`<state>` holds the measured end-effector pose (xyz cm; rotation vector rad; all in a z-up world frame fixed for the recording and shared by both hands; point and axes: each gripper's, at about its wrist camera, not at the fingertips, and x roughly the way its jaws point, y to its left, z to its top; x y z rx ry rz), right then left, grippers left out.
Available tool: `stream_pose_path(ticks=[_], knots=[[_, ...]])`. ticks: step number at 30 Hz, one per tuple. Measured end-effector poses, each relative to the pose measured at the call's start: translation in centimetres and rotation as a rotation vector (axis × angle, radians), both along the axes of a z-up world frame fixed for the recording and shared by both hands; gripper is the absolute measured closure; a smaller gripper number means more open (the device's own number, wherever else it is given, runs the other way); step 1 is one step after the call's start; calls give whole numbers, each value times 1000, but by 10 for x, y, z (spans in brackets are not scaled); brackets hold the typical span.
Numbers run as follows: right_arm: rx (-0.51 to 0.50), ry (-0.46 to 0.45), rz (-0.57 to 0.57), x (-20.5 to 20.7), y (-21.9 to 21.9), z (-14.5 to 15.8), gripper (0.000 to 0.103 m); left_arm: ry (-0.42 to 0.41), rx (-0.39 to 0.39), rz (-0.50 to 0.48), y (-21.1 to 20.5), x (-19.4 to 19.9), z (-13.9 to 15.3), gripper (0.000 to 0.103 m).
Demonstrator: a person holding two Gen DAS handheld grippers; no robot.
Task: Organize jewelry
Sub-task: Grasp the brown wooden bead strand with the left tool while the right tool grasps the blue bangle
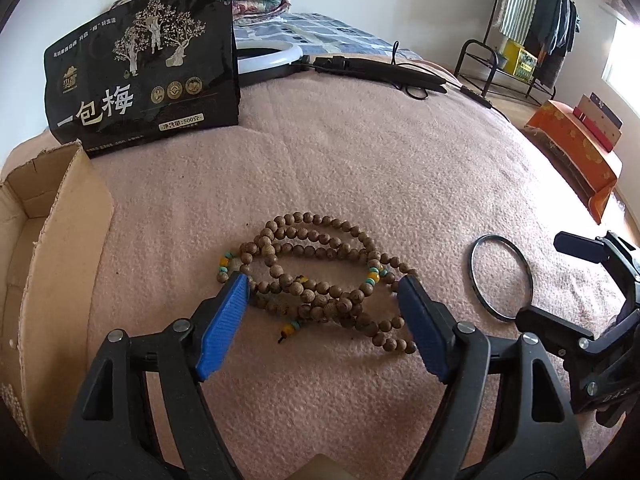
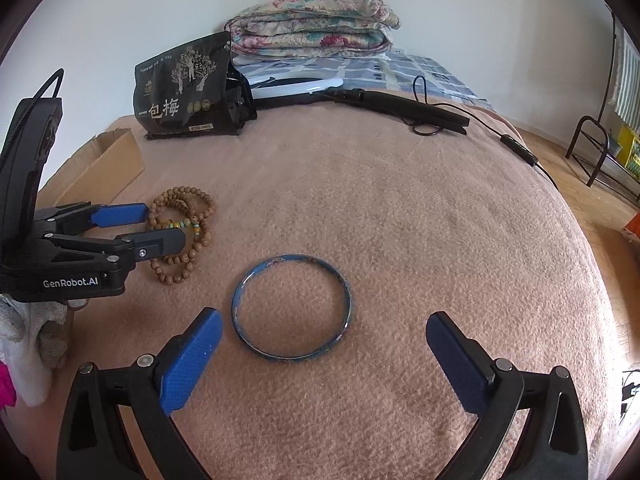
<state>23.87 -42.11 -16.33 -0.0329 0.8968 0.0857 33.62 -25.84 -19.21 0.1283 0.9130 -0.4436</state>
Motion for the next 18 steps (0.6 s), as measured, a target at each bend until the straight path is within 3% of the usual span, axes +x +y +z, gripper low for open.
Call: stream_pose_path(ticks=[5, 7, 13, 18], knots=[[-33, 24, 36, 8, 10, -5, 0, -3, 39, 35, -1, 7, -8, 20], [-46, 36, 43, 12, 13, -9, 0, 35, 19, 50, 3, 13, -14, 20], [-81, 72, 67, 21, 22, -20, 0, 36, 6, 56, 5, 16, -14, 20], [-55, 82, 63, 24, 19, -21, 0, 27, 6, 66, 7, 16, -13, 40]])
